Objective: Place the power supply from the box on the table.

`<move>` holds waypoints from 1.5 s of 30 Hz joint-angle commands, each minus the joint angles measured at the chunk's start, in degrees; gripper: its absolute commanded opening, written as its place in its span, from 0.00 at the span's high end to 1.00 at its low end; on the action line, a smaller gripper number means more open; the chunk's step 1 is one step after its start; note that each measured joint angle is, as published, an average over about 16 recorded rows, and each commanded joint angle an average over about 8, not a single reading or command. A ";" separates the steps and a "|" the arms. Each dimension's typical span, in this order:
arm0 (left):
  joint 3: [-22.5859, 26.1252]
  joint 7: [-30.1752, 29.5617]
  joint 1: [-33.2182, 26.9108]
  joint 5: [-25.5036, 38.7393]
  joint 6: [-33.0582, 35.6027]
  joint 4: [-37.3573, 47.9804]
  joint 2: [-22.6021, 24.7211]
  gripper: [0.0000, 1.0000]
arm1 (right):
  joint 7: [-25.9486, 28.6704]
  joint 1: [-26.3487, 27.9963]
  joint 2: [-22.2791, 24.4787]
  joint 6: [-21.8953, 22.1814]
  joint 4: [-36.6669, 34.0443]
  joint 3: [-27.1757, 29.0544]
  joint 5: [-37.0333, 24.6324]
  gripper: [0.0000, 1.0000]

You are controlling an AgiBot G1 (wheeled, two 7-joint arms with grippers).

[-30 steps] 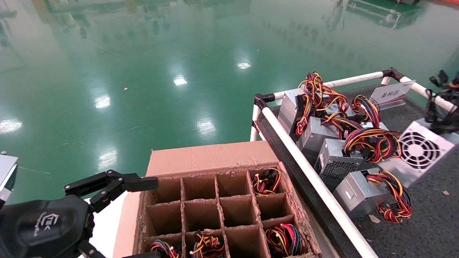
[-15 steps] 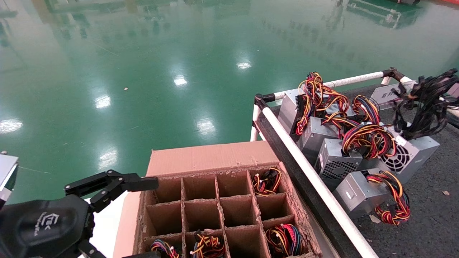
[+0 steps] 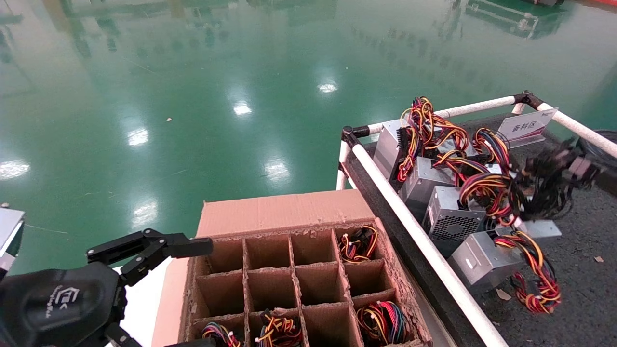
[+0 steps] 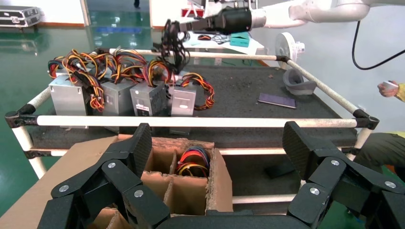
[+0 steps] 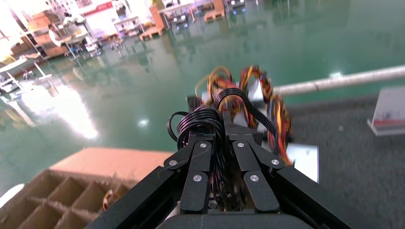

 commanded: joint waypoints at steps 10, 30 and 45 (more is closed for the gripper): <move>0.00 0.00 0.00 0.00 -0.01 0.00 0.00 0.00 | -2.17 -1.49 -0.51 1.37 -0.20 -0.55 -0.73 0.13; 0.00 0.00 0.01 -0.01 -0.02 0.01 -0.01 0.00 | -2.39 -1.45 -0.60 1.79 -0.19 -0.72 -1.09 0.00; 0.00 0.00 0.01 -0.01 -0.01 0.01 -0.01 0.00 | -2.38 -1.29 -0.61 2.01 -0.22 -0.80 -1.18 0.00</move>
